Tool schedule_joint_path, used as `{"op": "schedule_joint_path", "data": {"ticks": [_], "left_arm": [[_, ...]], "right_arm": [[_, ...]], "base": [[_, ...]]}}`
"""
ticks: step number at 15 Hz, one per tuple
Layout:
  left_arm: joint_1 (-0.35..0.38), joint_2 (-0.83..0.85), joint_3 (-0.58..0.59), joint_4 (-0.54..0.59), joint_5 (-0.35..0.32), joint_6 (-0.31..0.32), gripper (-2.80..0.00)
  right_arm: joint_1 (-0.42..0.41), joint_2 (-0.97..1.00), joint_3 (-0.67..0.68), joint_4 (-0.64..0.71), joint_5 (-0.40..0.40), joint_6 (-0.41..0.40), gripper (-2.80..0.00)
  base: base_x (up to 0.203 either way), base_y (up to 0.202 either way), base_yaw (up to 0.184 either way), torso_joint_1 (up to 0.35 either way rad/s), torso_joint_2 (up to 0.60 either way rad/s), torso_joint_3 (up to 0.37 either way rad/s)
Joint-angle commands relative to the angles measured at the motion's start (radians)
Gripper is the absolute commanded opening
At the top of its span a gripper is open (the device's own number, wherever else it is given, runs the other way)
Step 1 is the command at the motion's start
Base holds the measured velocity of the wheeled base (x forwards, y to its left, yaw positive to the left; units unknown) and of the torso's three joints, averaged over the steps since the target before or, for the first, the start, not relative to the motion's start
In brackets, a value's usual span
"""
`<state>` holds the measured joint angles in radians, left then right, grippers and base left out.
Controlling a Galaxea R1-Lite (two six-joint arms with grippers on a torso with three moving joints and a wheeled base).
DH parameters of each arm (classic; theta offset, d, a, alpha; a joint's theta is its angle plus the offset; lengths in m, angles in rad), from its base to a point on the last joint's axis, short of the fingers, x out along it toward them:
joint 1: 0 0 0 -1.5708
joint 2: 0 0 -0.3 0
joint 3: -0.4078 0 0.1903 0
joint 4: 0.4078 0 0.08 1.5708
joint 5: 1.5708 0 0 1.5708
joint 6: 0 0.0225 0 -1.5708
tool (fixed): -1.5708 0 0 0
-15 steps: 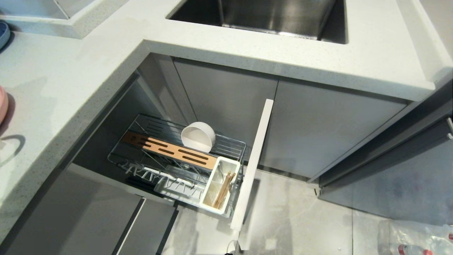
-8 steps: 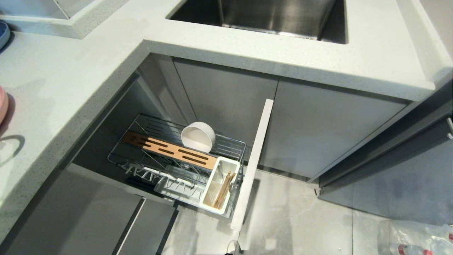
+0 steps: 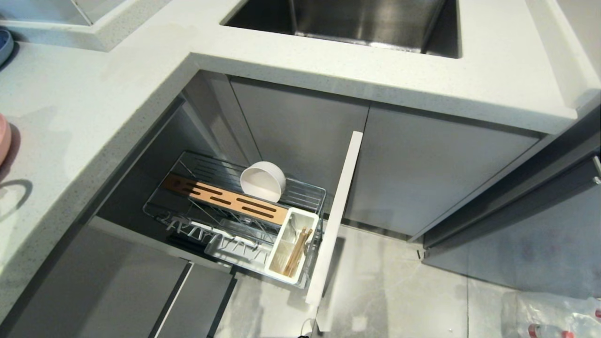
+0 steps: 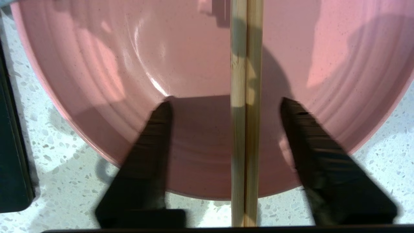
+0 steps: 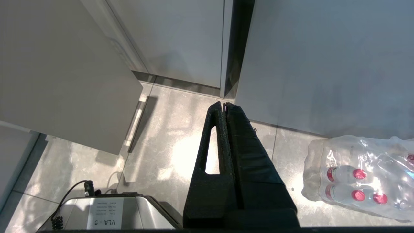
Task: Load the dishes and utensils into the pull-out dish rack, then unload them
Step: Pick up the chopsticks and place it in the cupboard
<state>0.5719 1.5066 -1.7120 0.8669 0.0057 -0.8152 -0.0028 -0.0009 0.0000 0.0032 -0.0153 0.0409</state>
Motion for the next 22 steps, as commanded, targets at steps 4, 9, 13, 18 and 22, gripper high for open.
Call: {"op": "schedule_joint_path", "data": {"ticks": [4, 9, 13, 18, 22], "left_arm": [[0.0, -0.003, 0.002, 0.004, 0.0, -0.005, -2.8], [-0.001, -0.043, -0.001, 0.004, -0.001, -0.007, -2.8], [-0.017, -0.144, -0.007, 0.003, -0.002, -0.004, -2.8], [-0.254, -0.295, -0.003, 0.028, -0.003, -0.016, -2.8], [-0.572, -0.412, 0.053, 0.077, -0.017, -0.02, -2.8]], "right_arm": [[0.0, 0.001, 0.002, 0.0, 0.0, 0.001, -2.8], [0.0, 0.001, 0.002, 0.0, 0.0, 0.001, -2.8], [0.0, 0.001, 0.002, 0.0, 0.0, 0.001, -2.8], [0.0, 0.001, 0.002, 0.0, 0.0, 0.001, -2.8], [0.0, 0.001, 0.002, 0.0, 0.0, 0.001, -2.8]], "base": [[0.0, 0.0, 0.0, 0.0, 0.0, 0.0], [0.0, 0.0, 0.0, 0.0, 0.0, 0.0], [0.0, 0.0, 0.0, 0.0, 0.0, 0.0], [0.0, 0.0, 0.0, 0.0, 0.0, 0.0], [0.0, 0.0, 0.0, 0.0, 0.0, 0.0]]}}
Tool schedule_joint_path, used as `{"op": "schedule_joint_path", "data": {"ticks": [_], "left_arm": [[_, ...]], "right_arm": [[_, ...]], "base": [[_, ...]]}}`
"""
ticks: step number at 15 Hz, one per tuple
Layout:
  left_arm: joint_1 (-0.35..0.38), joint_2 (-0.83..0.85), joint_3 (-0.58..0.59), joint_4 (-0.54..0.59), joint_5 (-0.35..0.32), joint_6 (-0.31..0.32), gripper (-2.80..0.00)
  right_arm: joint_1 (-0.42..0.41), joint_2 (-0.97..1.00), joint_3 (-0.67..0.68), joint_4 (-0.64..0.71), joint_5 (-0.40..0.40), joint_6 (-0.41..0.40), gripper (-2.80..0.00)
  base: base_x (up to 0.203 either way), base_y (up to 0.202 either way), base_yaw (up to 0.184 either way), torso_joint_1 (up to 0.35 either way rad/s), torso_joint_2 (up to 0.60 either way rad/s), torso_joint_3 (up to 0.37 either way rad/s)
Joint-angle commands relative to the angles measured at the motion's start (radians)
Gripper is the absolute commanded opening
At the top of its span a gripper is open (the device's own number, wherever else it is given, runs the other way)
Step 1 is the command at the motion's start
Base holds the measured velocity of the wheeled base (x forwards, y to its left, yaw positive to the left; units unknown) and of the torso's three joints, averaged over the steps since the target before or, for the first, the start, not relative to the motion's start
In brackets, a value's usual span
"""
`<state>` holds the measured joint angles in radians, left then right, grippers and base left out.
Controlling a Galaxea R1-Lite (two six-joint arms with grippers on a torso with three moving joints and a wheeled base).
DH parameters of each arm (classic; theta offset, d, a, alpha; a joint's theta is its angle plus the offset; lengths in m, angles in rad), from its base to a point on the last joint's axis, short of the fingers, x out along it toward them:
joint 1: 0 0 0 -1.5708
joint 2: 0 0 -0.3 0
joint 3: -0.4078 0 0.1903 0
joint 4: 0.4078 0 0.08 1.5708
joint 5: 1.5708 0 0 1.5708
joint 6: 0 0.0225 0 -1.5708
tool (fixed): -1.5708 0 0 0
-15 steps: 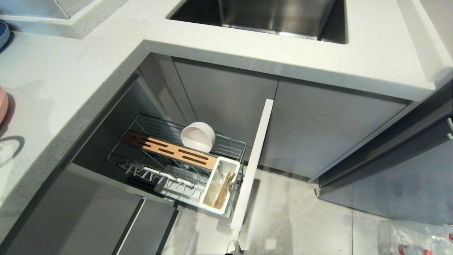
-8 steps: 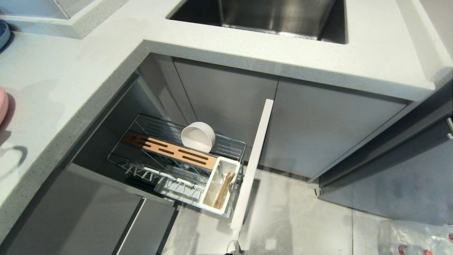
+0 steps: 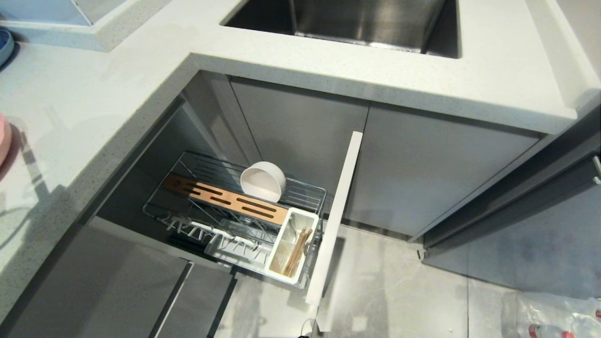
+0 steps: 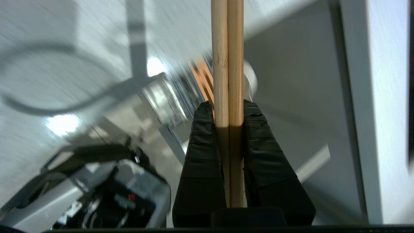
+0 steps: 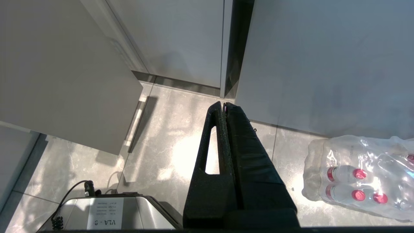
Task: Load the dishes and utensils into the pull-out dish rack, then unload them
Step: Pick up the chopsticks and place it in the cupboard
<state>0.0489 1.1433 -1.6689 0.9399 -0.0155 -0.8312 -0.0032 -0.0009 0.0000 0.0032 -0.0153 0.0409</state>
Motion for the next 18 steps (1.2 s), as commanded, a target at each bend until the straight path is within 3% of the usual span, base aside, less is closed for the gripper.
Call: {"op": "schedule_joint_path", "data": {"ticks": [1, 7, 8, 10, 18], "left_arm": [[-0.115, -0.073, 0.037, 0.009, -0.023, -0.005, -2.8], [-0.421, -0.127, 0.194, 0.031, -0.255, 0.0, -2.8], [-0.461, -0.133, 0.231, 0.031, -0.325, 0.004, -2.8], [-0.497, -0.127, 0.284, 0.034, -0.397, 0.02, -2.8], [-0.504, 0.234, 0.341, 0.234, -0.502, 0.03, -2.8]], "right_arm": [[0.0, 0.001, 0.002, 0.0, 0.0, 0.001, -2.8], [0.0, 0.001, 0.002, 0.0, 0.0, 0.001, -2.8], [0.0, 0.001, 0.002, 0.0, 0.0, 0.001, -2.8], [0.0, 0.001, 0.002, 0.0, 0.0, 0.001, -2.8], [0.0, 0.001, 0.002, 0.0, 0.0, 0.001, -2.8]], "base": [[0.0, 0.0, 0.0, 0.0, 0.0, 0.0], [0.0, 0.0, 0.0, 0.0, 0.0, 0.0], [0.0, 0.0, 0.0, 0.0, 0.0, 0.0], [0.0, 0.0, 0.0, 0.0, 0.0, 0.0], [0.0, 0.0, 0.0, 0.0, 0.0, 0.0]]}}
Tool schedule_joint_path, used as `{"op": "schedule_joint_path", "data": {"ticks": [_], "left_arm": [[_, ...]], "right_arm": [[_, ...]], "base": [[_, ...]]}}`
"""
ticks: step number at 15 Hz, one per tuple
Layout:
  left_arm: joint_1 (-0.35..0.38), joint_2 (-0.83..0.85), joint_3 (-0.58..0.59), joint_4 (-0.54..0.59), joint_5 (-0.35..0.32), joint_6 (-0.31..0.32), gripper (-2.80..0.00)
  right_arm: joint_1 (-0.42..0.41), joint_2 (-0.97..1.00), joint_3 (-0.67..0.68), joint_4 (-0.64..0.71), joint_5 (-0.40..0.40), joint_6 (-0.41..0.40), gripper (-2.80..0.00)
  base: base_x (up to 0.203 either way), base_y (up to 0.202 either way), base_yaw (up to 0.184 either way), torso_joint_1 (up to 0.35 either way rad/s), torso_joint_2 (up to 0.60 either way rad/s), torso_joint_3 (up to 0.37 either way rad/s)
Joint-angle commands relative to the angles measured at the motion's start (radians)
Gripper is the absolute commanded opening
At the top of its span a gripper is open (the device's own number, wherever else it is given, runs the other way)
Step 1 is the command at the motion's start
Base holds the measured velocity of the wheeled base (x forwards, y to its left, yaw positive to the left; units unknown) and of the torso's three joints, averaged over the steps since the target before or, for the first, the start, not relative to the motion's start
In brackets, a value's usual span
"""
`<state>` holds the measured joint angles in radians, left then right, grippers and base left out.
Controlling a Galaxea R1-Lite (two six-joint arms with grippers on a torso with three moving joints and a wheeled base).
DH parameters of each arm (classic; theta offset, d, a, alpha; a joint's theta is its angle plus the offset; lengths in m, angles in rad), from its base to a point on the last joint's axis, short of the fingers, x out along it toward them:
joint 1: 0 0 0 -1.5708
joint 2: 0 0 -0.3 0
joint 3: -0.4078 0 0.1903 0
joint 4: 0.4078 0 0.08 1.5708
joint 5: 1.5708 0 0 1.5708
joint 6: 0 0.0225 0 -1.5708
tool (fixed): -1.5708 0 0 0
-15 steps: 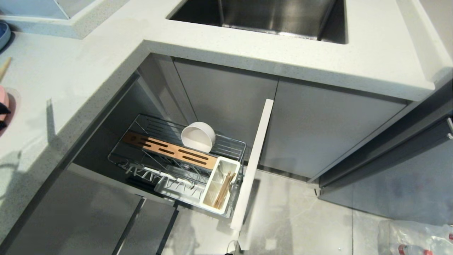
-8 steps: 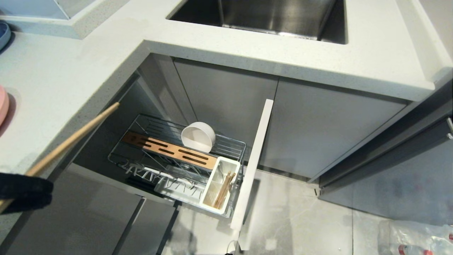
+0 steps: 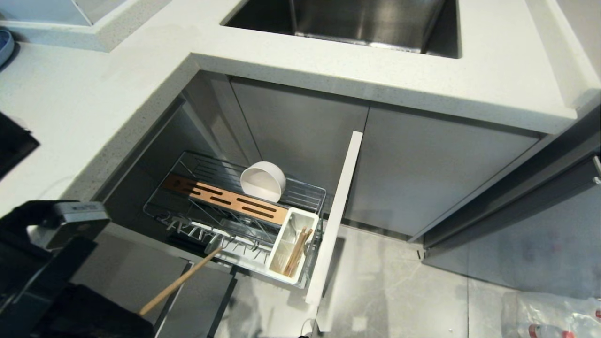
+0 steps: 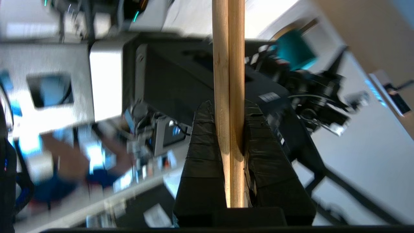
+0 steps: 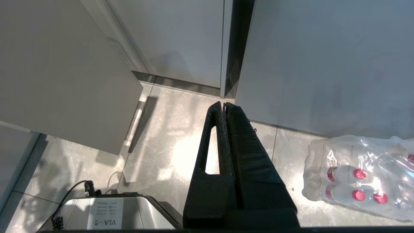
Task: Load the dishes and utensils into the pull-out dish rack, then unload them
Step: Pick up the chopsticks and place it in the cupboard
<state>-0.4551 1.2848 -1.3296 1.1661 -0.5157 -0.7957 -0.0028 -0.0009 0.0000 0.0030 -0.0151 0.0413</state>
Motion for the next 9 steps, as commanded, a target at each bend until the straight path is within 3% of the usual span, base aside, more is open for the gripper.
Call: {"op": "schedule_joint_path", "data": {"ticks": [1, 9], "left_arm": [[-0.001, 0.147, -0.001, 0.012, -0.006, -0.004, -2.8], [-0.078, 0.418, -0.102, 0.012, -0.036, 0.048, -2.8]], "right_arm": [[0.0, 0.001, 0.002, 0.0, 0.0, 0.0, -2.8], [0.0, 0.001, 0.002, 0.0, 0.0, 0.0, -2.8]], "base": [[0.0, 0.0, 0.0, 0.0, 0.0, 0.0], [0.0, 0.0, 0.0, 0.0, 0.0, 0.0]]}}
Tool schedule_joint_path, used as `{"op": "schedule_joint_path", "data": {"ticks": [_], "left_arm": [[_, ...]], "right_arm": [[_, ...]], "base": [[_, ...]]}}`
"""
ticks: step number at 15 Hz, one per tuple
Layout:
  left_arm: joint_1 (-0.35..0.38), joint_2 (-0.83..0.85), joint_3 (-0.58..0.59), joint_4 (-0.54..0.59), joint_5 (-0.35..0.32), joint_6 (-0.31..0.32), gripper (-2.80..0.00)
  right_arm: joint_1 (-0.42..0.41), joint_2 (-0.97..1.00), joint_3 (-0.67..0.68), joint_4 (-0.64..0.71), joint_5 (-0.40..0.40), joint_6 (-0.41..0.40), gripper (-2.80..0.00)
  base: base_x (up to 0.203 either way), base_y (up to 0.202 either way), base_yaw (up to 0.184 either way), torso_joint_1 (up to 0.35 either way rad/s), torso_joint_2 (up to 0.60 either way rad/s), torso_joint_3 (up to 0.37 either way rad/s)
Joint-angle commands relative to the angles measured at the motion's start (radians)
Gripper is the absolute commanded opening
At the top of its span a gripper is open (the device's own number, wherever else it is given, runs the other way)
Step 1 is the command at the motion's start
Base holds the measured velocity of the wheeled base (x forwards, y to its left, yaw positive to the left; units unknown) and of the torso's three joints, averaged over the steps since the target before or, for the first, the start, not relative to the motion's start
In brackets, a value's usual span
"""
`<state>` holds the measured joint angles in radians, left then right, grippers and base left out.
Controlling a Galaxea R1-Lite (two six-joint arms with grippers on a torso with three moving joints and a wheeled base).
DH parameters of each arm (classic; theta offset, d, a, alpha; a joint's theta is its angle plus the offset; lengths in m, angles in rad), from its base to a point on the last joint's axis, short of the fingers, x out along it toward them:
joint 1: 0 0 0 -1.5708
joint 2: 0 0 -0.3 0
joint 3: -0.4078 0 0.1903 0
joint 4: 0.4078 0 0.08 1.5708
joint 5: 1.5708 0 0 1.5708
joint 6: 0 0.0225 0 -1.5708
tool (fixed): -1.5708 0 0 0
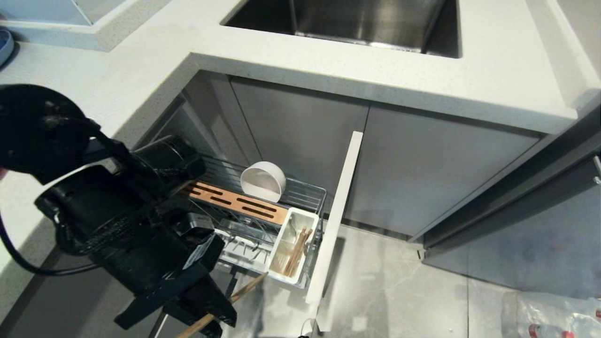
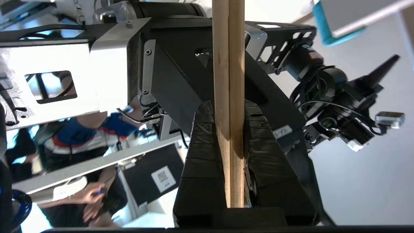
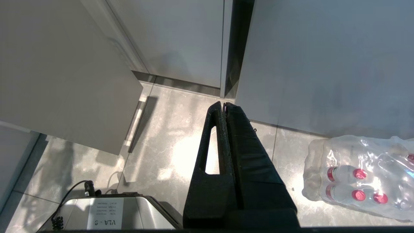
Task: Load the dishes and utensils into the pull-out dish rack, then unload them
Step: Pick up the chopsticks and place it in the cupboard
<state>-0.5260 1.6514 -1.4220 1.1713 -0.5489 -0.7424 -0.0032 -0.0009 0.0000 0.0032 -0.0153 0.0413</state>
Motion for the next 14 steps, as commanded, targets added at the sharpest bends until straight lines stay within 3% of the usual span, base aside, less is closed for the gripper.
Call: {"op": "schedule_joint_path", "data": {"ticks": [1, 5, 14], "left_arm": [[-0.013, 0.077, -0.021, 0.006, -0.003, -0.004, -2.8], [-0.009, 0.186, -0.055, -0.022, -0.003, 0.004, -2.8], [0.074, 0.351, -0.172, -0.054, 0.001, 0.041, -2.8]], "right_arm": [[0.0, 0.001, 0.002, 0.0, 0.0, 0.0, -2.8], [0.0, 0.001, 0.002, 0.0, 0.0, 0.0, -2.8], [0.0, 0.001, 0.002, 0.0, 0.0, 0.0, -2.8]], "base": [[0.0, 0.0, 0.0, 0.0, 0.0, 0.0], [0.0, 0.0, 0.0, 0.0, 0.0, 0.0], [0.0, 0.0, 0.0, 0.0, 0.0, 0.0]]}}
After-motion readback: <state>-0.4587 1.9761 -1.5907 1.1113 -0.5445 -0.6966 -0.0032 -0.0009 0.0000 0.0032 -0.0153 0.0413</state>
